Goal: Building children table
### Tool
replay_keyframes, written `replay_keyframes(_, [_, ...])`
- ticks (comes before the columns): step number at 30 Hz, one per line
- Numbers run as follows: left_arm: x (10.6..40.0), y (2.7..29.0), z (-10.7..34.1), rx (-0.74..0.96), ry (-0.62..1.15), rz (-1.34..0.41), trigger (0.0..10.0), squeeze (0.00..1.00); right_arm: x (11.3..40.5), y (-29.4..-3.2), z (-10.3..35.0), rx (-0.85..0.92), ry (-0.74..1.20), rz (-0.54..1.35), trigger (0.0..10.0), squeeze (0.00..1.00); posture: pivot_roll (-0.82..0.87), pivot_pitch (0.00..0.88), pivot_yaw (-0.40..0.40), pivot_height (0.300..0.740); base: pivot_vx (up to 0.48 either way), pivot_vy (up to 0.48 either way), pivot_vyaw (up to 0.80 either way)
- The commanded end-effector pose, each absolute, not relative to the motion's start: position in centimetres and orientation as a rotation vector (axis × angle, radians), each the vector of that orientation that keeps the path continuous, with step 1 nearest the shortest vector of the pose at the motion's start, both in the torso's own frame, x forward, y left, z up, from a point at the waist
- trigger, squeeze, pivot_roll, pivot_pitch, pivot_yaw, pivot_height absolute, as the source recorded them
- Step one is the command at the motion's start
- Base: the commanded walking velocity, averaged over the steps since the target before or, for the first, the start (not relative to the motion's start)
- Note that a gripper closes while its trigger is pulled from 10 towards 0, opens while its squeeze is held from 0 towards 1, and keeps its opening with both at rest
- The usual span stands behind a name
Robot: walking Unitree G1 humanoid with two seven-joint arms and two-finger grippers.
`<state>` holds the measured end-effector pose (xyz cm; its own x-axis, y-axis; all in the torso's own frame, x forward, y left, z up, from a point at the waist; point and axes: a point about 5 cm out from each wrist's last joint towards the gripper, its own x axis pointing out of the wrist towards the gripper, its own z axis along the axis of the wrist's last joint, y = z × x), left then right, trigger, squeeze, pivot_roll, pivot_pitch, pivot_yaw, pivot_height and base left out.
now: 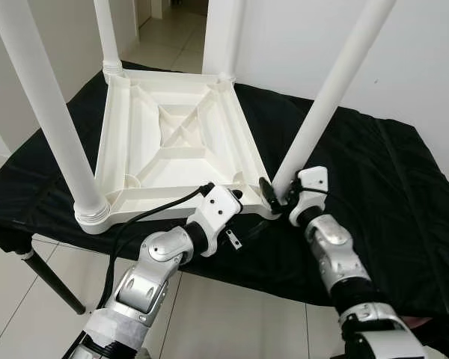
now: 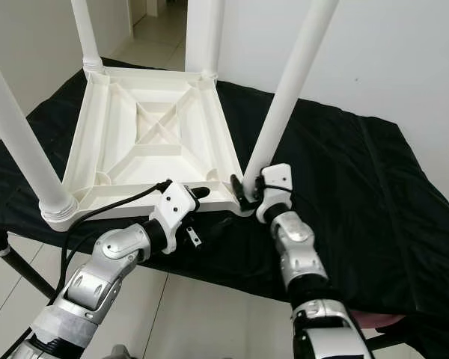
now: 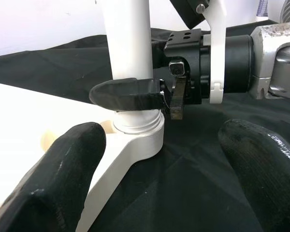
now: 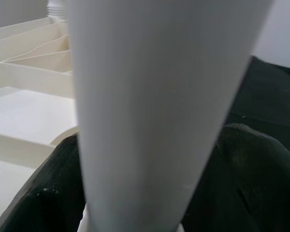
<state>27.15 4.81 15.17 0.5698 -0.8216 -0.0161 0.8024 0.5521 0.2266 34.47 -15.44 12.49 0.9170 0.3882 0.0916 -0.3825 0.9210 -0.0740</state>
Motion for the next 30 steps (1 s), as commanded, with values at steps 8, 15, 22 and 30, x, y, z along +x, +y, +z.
replay_keyframes(8, [27.2,4.8,15.2,0.231,-0.107,-0.923,10.0,0.0,35.2,-15.4,12.0,-0.1,-0.026,0.564,10.0,0.0,0.03,0.0,-0.104,0.74,0.0,0.0,0.0])
replay_keyframes(15, [27.2,4.8,15.2,0.231,-0.092,-0.947,10.0,0.0,35.8,-14.7,11.4,-0.135,0.053,0.641,2.6,0.0,0.03,0.0,-0.099,0.74,0.0,0.0,0.0])
replay_keyframes(22, [27.0,5.0,14.9,0.233,-0.076,-0.954,10.0,0.0,35.6,-14.4,10.6,-0.138,0.101,0.676,0.0,0.0,0.05,0.0,-0.105,0.74,0.0,0.0,0.0])
replay_keyframes(30, [26.8,5.4,14.5,0.222,-0.054,-0.949,10.0,0.0,35.1,-14.5,9.8,-0.113,0.121,0.692,0.0,0.0,0.05,0.0,-0.106,0.74,0.0,0.0,0.0])
